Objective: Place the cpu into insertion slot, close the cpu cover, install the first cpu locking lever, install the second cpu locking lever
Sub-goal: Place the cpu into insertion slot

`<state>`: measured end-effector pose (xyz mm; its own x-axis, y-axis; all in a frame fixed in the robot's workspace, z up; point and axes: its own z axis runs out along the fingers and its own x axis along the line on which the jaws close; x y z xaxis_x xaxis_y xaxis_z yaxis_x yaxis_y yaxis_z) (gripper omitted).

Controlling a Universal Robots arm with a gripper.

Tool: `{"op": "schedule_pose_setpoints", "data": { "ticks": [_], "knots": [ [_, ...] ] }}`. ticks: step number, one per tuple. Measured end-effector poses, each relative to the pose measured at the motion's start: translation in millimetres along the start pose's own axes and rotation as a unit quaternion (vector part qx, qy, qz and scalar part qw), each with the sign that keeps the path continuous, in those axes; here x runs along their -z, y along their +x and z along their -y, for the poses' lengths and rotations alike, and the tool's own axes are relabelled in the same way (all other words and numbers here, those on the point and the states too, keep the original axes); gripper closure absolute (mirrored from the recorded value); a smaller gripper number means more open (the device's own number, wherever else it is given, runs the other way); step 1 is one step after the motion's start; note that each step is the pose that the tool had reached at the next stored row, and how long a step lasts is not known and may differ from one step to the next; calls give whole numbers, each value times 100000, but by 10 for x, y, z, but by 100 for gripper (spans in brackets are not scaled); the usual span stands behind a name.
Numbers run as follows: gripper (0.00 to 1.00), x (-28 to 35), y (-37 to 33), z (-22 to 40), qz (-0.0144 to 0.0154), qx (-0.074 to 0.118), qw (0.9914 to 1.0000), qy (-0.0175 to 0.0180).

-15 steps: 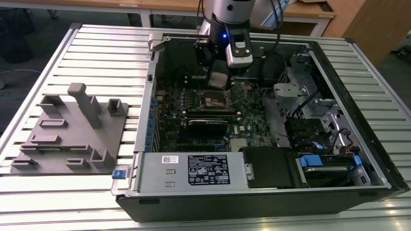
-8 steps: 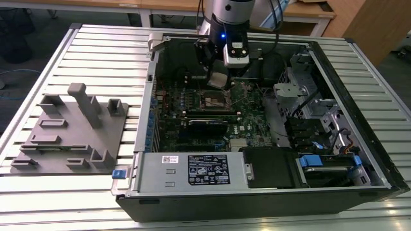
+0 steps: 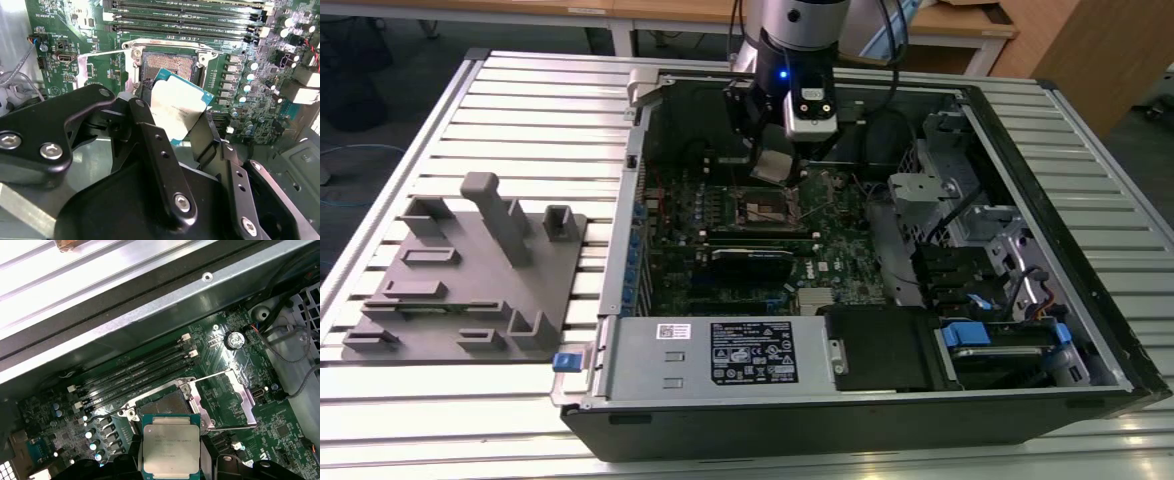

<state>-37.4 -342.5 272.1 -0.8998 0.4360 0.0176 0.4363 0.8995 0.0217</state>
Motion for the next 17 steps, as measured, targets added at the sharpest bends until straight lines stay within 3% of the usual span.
{"op": "schedule_pose_setpoints", "data": {
  "ticks": [6, 17],
  "knots": [
    [46, -5, 0, 0, 74, -3548, 99937, -57],
    [46, -25, 0, 1, 85, -3647, 99933, -54]
  ]
}}
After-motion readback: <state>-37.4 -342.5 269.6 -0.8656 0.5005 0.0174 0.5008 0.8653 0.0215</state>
